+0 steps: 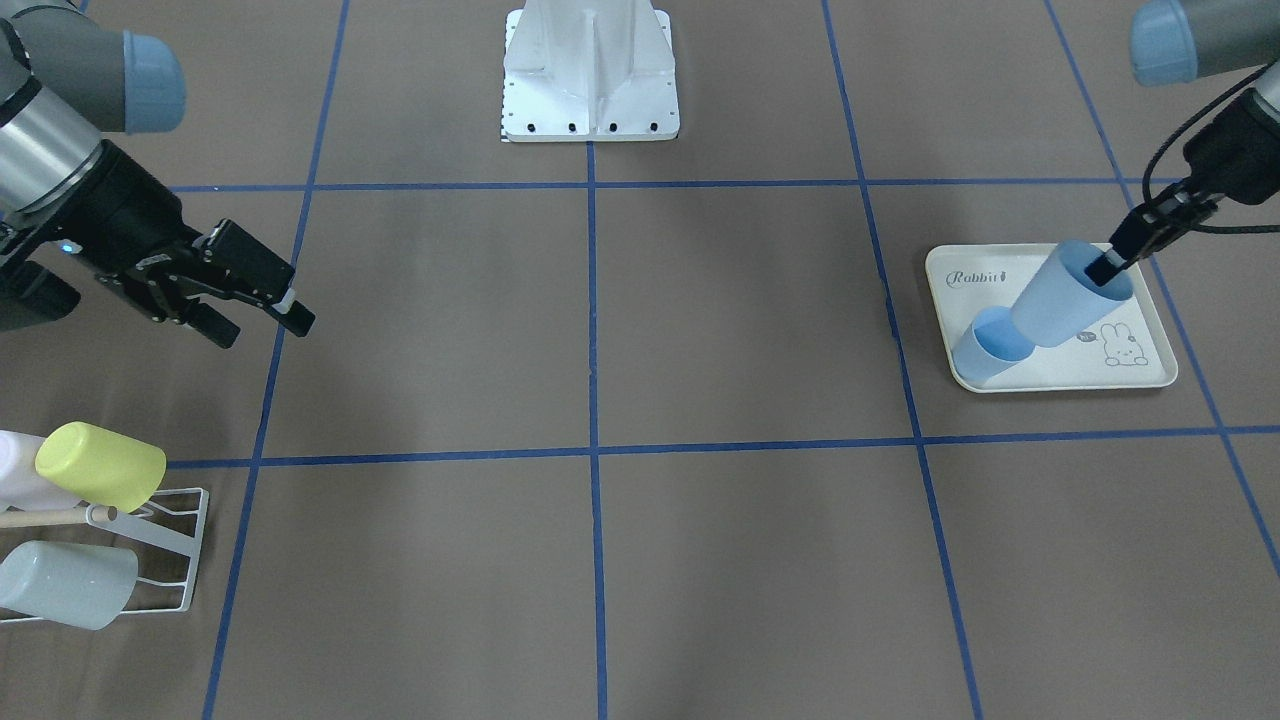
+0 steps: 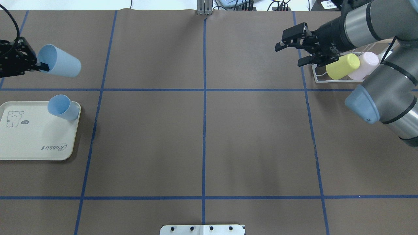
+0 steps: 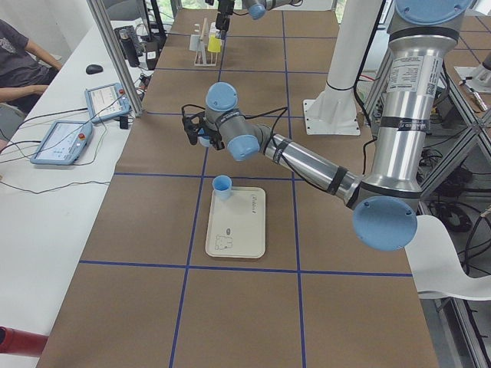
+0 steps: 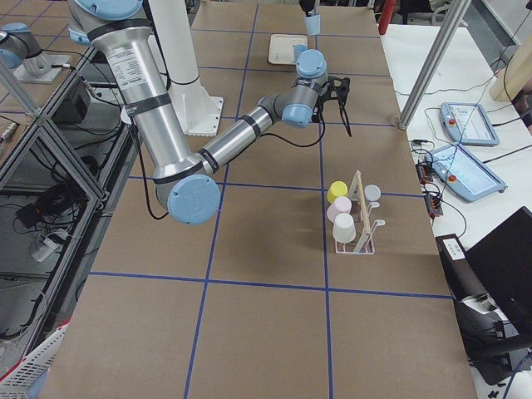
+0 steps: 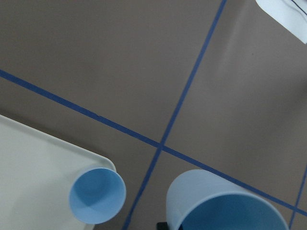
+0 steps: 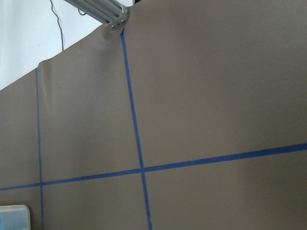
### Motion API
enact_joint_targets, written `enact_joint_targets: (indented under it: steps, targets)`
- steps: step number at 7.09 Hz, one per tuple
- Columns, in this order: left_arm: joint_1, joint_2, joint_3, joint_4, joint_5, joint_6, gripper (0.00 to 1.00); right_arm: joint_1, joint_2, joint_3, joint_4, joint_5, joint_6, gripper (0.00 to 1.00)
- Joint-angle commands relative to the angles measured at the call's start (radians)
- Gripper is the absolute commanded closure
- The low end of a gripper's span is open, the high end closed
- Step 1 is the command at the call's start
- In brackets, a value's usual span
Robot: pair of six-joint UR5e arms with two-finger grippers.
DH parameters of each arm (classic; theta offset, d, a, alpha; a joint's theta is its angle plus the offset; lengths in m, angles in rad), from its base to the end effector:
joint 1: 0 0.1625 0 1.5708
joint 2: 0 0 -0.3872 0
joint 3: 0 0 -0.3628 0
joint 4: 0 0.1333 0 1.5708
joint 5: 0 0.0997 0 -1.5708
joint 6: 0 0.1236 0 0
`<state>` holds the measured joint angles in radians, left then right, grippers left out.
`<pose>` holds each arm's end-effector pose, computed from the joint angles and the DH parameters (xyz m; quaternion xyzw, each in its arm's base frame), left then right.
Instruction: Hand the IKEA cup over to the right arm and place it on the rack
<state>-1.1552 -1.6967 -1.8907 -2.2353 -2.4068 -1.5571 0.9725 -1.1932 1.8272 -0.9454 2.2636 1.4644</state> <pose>0.1616 -0.4692 0.3377 -0.0219 0.5921 -0.2396 0.7691 -0.2683 -0.4901 0.2417 0.0491 -0.6162 0.1375 0.7739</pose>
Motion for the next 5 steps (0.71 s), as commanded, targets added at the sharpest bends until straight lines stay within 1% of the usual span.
enact_joint_targets:
  steps: [1, 2, 3, 4, 5]
  targets:
    - [0.085, -0.082, 0.074, -0.320, 0.027, -0.266, 1.00, -0.060, -0.019, 0.001, 0.167, -0.009, 0.112, 0.01]
    - [0.192, -0.127, 0.103, -0.465, 0.099, -0.379, 1.00, -0.087, -0.019, -0.003, 0.263, -0.009, 0.199, 0.01]
    - [0.309, -0.161, 0.116, -0.606, 0.206, -0.487, 1.00, -0.092, -0.025, -0.014, 0.369, -0.009, 0.267, 0.01]
    - [0.395, -0.211, 0.128, -0.715, 0.327, -0.594, 1.00, -0.094, -0.025, -0.016, 0.445, -0.009, 0.330, 0.01]
    - [0.469, -0.275, 0.165, -0.835, 0.453, -0.697, 1.00, -0.094, -0.031, -0.020, 0.520, -0.007, 0.359, 0.02]
